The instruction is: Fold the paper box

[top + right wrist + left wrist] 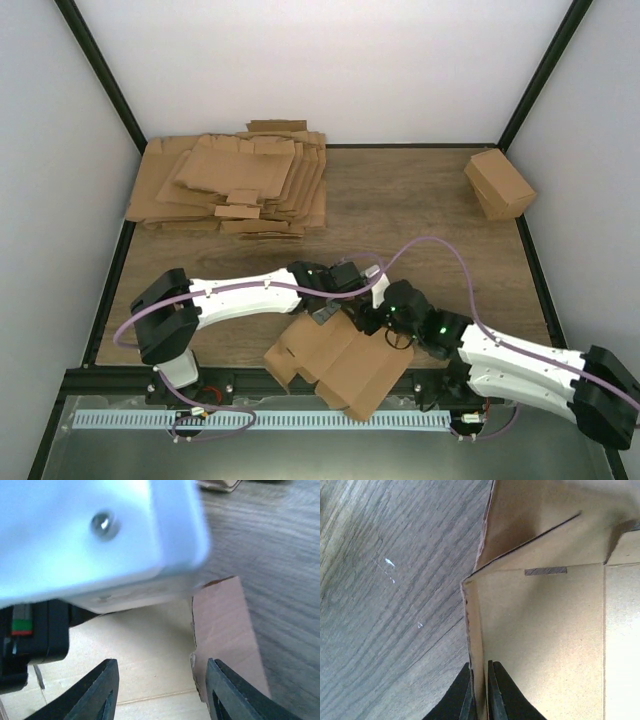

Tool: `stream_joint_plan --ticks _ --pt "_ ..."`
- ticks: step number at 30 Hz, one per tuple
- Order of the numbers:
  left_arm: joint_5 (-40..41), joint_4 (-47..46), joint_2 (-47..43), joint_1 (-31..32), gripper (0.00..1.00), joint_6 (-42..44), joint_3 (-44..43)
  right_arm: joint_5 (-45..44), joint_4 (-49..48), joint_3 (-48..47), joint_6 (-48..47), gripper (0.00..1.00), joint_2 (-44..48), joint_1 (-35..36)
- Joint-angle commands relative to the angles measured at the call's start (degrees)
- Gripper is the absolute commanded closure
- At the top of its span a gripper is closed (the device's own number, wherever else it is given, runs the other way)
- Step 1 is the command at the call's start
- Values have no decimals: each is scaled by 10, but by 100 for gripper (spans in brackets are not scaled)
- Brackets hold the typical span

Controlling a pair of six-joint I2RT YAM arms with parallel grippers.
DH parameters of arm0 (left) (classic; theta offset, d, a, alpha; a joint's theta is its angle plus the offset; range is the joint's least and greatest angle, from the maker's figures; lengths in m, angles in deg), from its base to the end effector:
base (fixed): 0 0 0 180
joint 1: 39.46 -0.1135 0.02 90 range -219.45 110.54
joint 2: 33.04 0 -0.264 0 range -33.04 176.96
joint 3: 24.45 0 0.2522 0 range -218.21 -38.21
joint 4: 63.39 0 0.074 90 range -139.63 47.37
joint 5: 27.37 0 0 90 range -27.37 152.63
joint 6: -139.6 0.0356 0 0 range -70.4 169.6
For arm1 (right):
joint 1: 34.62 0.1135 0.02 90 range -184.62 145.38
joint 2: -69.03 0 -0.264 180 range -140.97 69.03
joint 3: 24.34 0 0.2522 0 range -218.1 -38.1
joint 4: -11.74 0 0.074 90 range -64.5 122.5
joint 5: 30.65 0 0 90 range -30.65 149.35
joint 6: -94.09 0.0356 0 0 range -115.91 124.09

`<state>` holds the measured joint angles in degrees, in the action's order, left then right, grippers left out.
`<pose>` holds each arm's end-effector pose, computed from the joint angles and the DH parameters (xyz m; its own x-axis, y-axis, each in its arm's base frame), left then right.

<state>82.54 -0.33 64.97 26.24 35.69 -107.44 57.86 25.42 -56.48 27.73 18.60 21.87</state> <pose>0.1438 -0.2890 0.2044 -0.5899 0.7572 -0.2806 0.7069 0.6522 0.2738 0.1025 0.1531 0.1798 -0.5971 -0.1757 -0.7827 -0.6352 0.6995 0.3276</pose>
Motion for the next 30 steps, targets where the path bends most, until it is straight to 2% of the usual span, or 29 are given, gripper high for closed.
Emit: stream_joint_plan --ticks 1,8,13,16,23,30 --pt "8 11 3 2 92 1 3 64 47 -35 -9 49 50 -53" --pt "19 7 -2 5 94 3 6 124 91 -61 -23 49 72 -162" --pt "32 8 0 12 95 2 6 170 74 -68 -7 51 9 -246" --pt "42 9 -1 15 95 2 8 245 47 -75 -19 52 -40 -279" --pt "54 -6 -7 17 96 13 14 371 -30 -61 -28 52 -141 -308" --pt "95 -10 -18 25 96 34 10 459 -132 -15 -8 52 -171 -312"
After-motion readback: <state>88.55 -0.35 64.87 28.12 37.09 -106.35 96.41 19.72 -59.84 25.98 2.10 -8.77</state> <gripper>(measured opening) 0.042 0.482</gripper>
